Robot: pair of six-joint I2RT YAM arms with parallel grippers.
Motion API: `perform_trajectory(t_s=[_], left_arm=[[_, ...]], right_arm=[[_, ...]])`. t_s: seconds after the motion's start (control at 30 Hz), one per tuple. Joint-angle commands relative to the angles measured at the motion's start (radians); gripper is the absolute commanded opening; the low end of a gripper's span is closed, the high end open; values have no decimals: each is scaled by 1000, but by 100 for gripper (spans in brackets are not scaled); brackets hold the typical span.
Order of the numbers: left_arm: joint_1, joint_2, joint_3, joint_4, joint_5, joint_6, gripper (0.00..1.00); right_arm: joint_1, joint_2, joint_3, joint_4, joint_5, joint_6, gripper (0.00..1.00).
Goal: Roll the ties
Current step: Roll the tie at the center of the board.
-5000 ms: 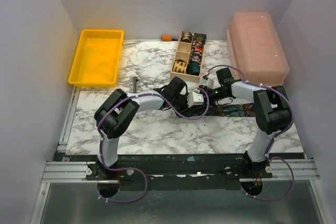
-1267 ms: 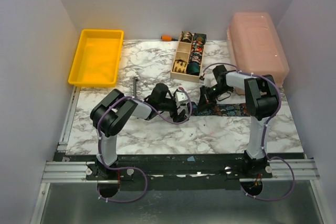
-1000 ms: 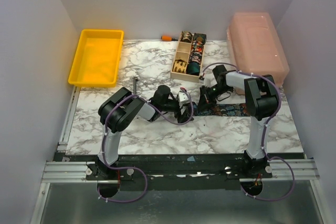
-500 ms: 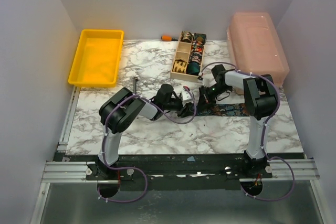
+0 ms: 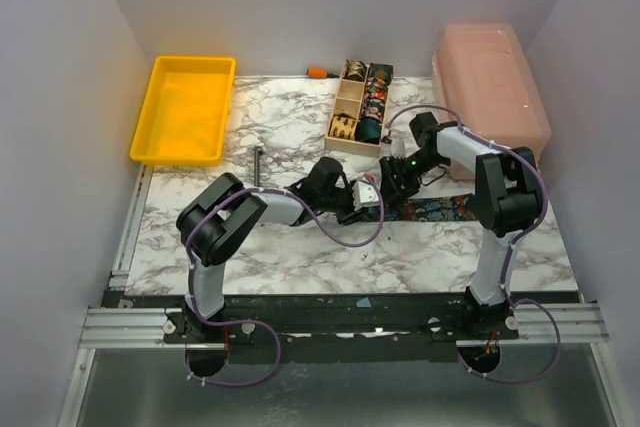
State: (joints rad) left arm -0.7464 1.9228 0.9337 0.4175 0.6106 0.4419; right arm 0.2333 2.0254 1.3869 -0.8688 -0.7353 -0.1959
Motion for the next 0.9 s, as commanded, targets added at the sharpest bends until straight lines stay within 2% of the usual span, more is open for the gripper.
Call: perform_trajectory(t_s=[0.0, 0.13, 0.27, 0.33, 0.5, 0.63, 0.7, 0.73, 0.87], left_arm=[[-3, 37, -8, -260, -90, 63, 16], [-13, 45, 13, -286, -102, 77, 18], [-17, 48, 30, -303, -102, 77, 19], [-19, 51, 38, -315, -103, 75, 19], [-19, 53, 45, -321, -101, 61, 22], [-19, 56, 55, -320, -77, 38, 29], [-18, 58, 65, -314, -70, 9, 38], [-15, 56, 68, -306, -53, -7, 47], [6, 36, 34, -182, 47, -94, 65]], right_arm=[[-5, -82, -48, -60, -70, -7, 59], [-3, -79, -71, 2, -164, 88, 65], [5, -39, -81, 73, -187, 148, 67], [12, -22, -82, 100, -176, 160, 61], [13, 20, -93, 109, -119, 139, 36], [11, 52, -105, 88, -48, 86, 3], [6, 57, -107, 81, -17, 61, 0], [3, 59, -110, 82, -6, 50, 0], [-6, 55, -127, 106, 80, 4, 0]])
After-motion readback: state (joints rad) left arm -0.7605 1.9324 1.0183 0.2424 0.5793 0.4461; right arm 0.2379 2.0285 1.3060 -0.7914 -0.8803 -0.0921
